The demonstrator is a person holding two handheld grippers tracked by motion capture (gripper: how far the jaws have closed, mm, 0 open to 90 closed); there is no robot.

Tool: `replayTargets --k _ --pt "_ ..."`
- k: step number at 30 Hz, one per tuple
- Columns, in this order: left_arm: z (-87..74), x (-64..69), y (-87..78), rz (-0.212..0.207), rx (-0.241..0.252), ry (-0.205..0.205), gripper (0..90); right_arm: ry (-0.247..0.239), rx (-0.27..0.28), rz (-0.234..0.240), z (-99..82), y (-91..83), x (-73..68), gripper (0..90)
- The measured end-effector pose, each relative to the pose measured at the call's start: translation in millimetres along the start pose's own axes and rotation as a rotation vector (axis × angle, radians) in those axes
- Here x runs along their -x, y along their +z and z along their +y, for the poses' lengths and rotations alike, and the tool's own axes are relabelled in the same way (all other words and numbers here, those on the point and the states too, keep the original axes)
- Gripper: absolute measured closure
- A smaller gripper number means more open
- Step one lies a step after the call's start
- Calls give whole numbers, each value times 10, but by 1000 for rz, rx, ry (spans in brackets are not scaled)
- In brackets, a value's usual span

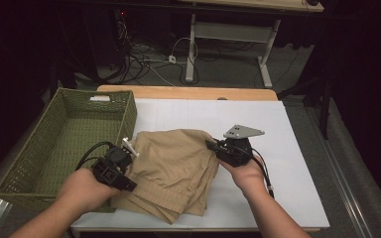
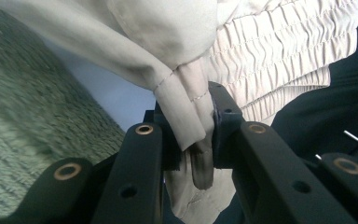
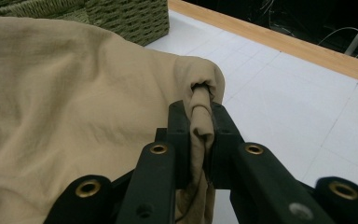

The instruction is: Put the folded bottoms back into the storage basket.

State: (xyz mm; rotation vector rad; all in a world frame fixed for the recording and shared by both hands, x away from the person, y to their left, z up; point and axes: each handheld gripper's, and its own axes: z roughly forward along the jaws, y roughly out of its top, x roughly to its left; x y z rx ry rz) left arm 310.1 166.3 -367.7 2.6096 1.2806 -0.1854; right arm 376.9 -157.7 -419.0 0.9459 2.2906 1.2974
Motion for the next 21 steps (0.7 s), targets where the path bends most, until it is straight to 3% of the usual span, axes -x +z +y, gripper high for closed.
replayTargets --k 13,21 --pt "125 10 -259 15 -36 18 754 -28 -3 -11 233 -143 -20 833" --pt "216 2 -483 26 -43 36 755 5 10 -11 385 -229 20 833"
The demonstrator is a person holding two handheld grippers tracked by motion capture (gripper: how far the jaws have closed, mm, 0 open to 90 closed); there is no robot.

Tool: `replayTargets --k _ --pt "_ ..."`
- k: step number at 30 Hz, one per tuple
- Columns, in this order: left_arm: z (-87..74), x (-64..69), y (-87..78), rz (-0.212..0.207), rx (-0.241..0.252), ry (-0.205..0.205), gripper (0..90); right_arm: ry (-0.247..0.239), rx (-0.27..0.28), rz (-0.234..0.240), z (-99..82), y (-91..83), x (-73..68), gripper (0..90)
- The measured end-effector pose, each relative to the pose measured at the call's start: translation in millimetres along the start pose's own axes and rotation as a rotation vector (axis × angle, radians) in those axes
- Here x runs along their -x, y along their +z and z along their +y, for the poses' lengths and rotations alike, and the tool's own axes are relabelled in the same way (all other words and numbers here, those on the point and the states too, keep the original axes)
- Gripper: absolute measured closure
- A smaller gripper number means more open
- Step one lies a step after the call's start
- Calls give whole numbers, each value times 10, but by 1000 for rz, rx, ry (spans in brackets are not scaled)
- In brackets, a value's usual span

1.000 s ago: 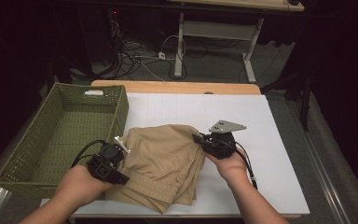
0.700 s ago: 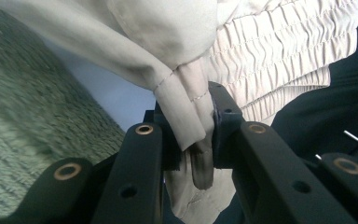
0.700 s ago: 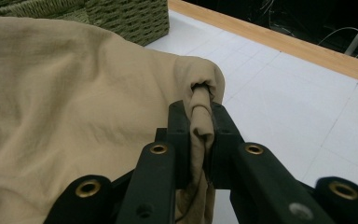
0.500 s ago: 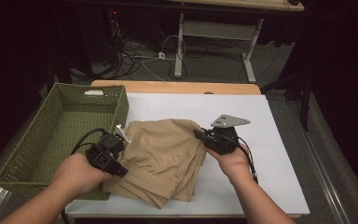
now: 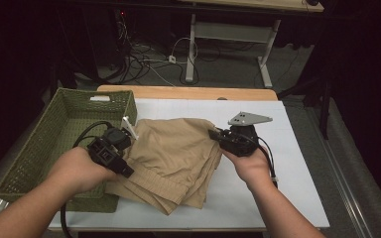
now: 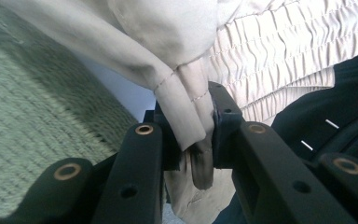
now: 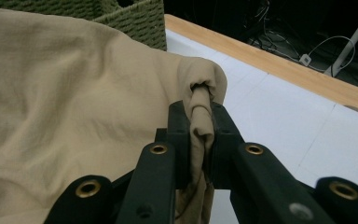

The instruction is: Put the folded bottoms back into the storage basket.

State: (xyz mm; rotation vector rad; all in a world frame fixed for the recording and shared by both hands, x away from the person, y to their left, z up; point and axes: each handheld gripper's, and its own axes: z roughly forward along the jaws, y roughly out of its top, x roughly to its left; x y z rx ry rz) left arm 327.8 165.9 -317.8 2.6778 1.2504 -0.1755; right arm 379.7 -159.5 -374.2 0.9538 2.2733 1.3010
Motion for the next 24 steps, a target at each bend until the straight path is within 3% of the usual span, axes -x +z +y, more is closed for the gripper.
replayTargets --k 12,19,24 --pt "15 -99 -275 17 -5 7 755 -40 22 -13 262 -73 -79 832" --pt "-14 -177 -437 30 -5 6 755 -31 41 -10 407 -36 -112 832" --pt "-32 -233 -528 55 -22 7 756 -50 50 -7 523 9 -184 832"
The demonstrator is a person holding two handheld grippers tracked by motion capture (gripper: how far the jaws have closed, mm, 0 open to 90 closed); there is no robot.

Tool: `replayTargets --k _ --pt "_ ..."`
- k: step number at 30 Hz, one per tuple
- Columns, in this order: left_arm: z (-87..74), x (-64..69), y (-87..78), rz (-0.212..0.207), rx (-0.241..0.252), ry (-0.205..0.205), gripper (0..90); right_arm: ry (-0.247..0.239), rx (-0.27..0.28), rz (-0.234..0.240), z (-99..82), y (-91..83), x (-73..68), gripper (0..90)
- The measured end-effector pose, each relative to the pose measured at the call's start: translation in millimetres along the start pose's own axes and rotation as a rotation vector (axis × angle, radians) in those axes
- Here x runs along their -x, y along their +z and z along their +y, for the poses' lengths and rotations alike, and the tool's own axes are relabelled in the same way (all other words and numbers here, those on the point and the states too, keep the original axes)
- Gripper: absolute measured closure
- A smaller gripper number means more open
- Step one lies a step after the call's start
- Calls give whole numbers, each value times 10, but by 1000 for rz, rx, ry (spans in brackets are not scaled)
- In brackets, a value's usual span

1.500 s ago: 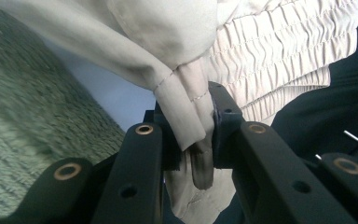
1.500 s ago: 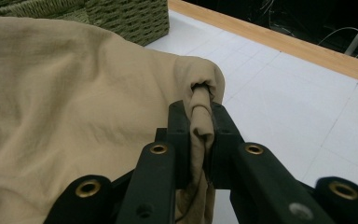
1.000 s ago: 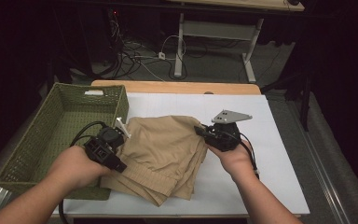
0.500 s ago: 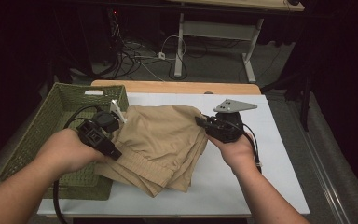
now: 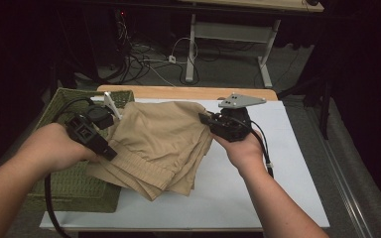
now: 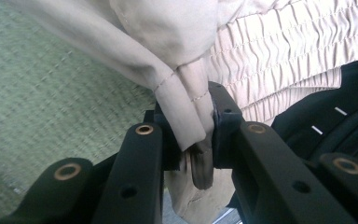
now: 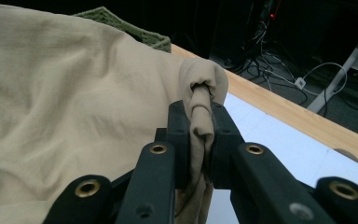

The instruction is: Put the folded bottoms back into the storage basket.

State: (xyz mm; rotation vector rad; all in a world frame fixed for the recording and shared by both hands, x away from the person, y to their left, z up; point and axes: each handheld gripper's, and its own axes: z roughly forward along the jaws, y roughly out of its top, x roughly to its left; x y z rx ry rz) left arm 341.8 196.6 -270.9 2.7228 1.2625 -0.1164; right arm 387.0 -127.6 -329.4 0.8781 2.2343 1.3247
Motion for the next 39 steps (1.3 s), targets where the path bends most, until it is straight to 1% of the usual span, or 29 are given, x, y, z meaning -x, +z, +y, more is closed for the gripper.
replayTargets --k 4,6,11,15,17,20,23,26,30,33,34,36,39 --pt "-35 -62 -64 20 -10 -5 756 -12 6 7 88 63 -59 832" --pt "-60 -101 -93 32 -12 -8 756 -10 14 15 128 103 -81 832" --pt "-168 -224 -125 48 -12 -27 756 -12 14 34 204 247 -151 832" --pt "-282 -342 -112 48 -13 -48 756 -7 16 57 242 364 -223 831" --pt "-343 -404 -107 51 -10 -59 756 -16 13 65 260 418 -269 832" --pt "-431 -498 -94 53 -7 -75 756 -15 10 74 281 495 -336 831" --pt "-515 -587 -83 62 -13 -94 756 -26 4 89 302 588 -404 831" --pt "-593 -674 -65 75 -19 -103 756 -32 -5 99 333 689 -479 831" --pt "-695 -794 -22 72 -19 -127 756 -56 -19 114 398 845 -586 831" --pt "-774 -893 5 75 -19 -144 756 -65 -21 126 444 948 -658 831" --pt "-803 -927 10 79 -20 -150 756 -60 -21 130 456 981 -685 831" --pt "-867 -992 6 83 -14 -166 755 -71 -23 139 478 1043 -728 831" --pt "-974 -1087 -3 83 3 -189 756 -68 -21 150 503 1134 -789 831"
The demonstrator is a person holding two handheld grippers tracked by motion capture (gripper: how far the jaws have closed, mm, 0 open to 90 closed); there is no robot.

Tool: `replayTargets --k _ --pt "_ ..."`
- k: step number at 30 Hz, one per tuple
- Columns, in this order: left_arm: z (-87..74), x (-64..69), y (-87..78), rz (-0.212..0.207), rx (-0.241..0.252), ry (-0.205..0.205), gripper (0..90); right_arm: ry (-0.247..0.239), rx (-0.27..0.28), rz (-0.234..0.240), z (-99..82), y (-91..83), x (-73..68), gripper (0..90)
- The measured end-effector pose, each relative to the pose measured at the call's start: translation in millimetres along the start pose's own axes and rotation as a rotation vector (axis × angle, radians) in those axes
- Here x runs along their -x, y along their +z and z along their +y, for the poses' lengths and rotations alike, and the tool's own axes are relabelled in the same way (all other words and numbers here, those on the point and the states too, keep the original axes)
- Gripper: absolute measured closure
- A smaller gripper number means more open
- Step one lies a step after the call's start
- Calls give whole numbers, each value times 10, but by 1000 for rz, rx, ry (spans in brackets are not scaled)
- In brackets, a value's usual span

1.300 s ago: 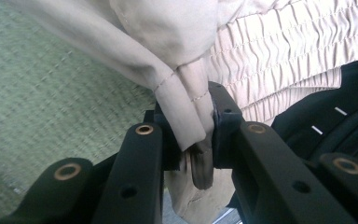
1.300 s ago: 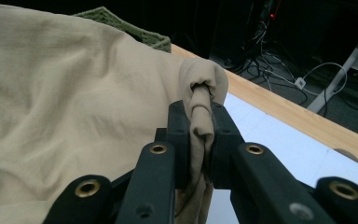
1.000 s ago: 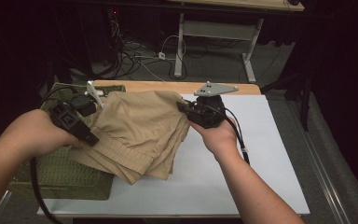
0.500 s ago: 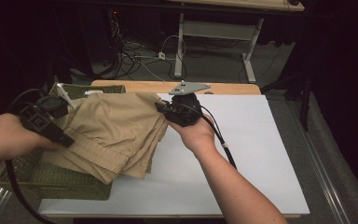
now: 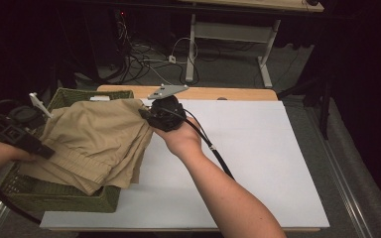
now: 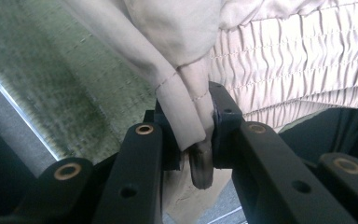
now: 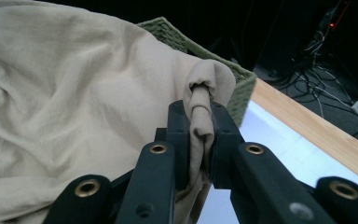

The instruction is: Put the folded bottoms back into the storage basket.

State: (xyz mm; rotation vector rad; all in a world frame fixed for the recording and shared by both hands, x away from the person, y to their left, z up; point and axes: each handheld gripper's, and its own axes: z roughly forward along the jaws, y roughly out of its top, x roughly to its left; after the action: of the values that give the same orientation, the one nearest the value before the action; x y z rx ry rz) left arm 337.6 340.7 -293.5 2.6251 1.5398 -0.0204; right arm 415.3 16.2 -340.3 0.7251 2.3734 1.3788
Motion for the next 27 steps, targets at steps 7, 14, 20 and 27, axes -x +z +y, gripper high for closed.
replayTargets --k 7,14,20,27 --pt "-238 -208 -17 3 22 -41 755 -5 -8 29 84 200 -138 831" --pt "-453 -356 -29 5 36 -82 755 -35 -17 54 189 344 -328 830" --pt "-441 -376 138 2 29 -92 754 -42 -51 56 124 433 -367 829" --pt "-291 -373 331 17 37 -104 749 -24 -106 30 -27 544 -236 829"
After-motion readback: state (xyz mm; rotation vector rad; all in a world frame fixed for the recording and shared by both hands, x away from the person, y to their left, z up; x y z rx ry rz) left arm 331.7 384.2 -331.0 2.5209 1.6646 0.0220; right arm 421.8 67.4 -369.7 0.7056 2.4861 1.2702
